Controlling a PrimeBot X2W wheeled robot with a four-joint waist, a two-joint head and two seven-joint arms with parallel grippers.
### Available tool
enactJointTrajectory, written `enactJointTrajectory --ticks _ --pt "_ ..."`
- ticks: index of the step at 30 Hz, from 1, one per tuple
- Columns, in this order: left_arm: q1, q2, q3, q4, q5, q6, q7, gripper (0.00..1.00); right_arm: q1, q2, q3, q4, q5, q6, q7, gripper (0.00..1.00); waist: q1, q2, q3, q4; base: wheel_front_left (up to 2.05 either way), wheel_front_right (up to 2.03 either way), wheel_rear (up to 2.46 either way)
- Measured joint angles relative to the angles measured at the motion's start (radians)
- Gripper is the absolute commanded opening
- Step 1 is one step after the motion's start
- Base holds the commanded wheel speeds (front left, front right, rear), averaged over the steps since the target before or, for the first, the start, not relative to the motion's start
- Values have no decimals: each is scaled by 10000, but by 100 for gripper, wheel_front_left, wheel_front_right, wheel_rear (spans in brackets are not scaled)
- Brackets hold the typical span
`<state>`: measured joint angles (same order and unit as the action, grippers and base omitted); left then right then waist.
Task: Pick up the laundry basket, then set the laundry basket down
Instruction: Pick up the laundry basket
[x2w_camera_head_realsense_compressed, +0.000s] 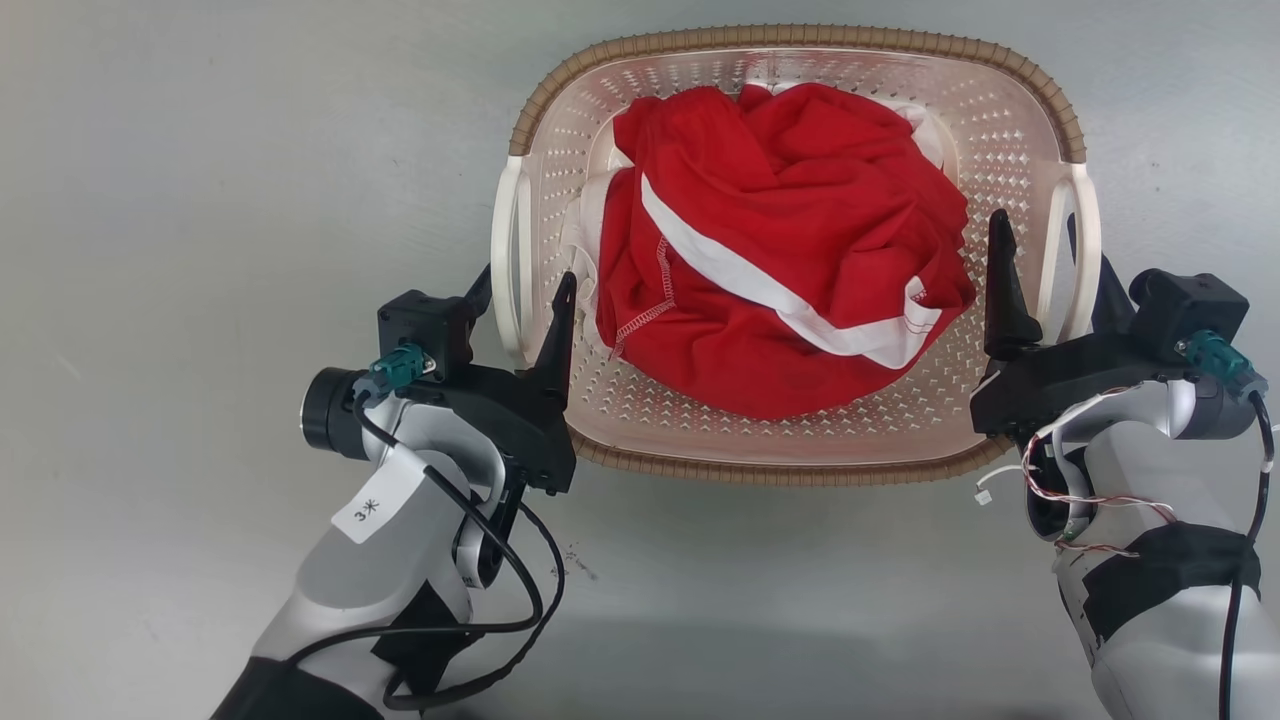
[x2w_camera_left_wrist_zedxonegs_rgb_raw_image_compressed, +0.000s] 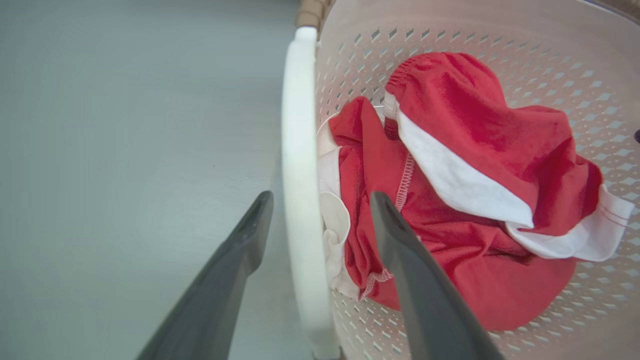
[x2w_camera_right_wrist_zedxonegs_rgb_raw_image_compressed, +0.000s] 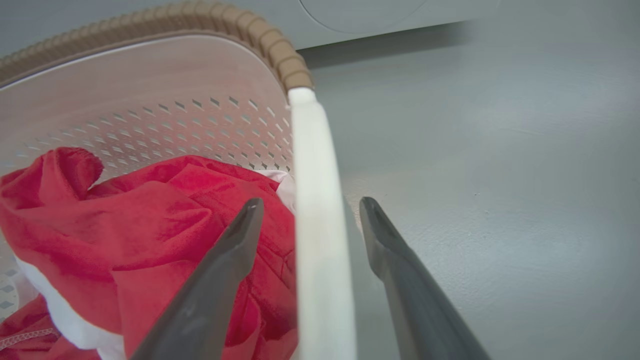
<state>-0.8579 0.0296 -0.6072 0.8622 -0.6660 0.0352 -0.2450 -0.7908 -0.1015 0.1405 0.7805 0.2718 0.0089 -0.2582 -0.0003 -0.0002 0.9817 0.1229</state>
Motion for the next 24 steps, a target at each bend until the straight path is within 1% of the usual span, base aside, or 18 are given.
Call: enactJointTrajectory --ticks 6,7,8,9,10,11,12,13,20,24 --pt "-93 0 -282 115 -255 17 -46 100 -45 0 13 109 -15 0 -33 100 0 0 28 15 0 0 0" --pt "-148 0 -330 138 -291 36 -46 100 -58 0 19 142 -17 0 -38 91 0 0 25 18 0 0 0" --pt "-192 0 -378 155 -305 63 -46 100 -86 0 27 190 -17 0 -44 66 0 0 21 21 0 0 0" --pt "-209 -2 -424 176 -359 86 -46 97 -113 0 33 247 -23 0 -50 50 0 0 15 24 0 0 0" --pt "-210 -4 -470 221 -389 86 -46 62 -141 -2 36 305 -58 0 -73 36 0 0 6 27 0 0 0" --pt "-210 -2 -510 276 -399 86 -46 42 -167 -2 42 345 -86 0 -75 14 1 -1 -4 28 0 0 0" --pt "-210 0 -552 316 -487 88 -46 22 -178 -2 52 374 -86 0 -75 0 1 0 -15 29 0 0 0" --pt "-210 0 -594 345 -593 88 -46 0 -196 -8 42 414 -86 -4 -75 0 2 0 -28 30 0 0 0" --pt "-211 44 -880 573 -930 190 -50 0 -348 19 86 913 -86 2 -71 0 6 5 -265 36 0 0 0" --pt "-200 58 -1005 757 -1087 222 -46 0 -336 163 130 1256 -84 -2 -58 0 6 5 -493 37 0 0 0"
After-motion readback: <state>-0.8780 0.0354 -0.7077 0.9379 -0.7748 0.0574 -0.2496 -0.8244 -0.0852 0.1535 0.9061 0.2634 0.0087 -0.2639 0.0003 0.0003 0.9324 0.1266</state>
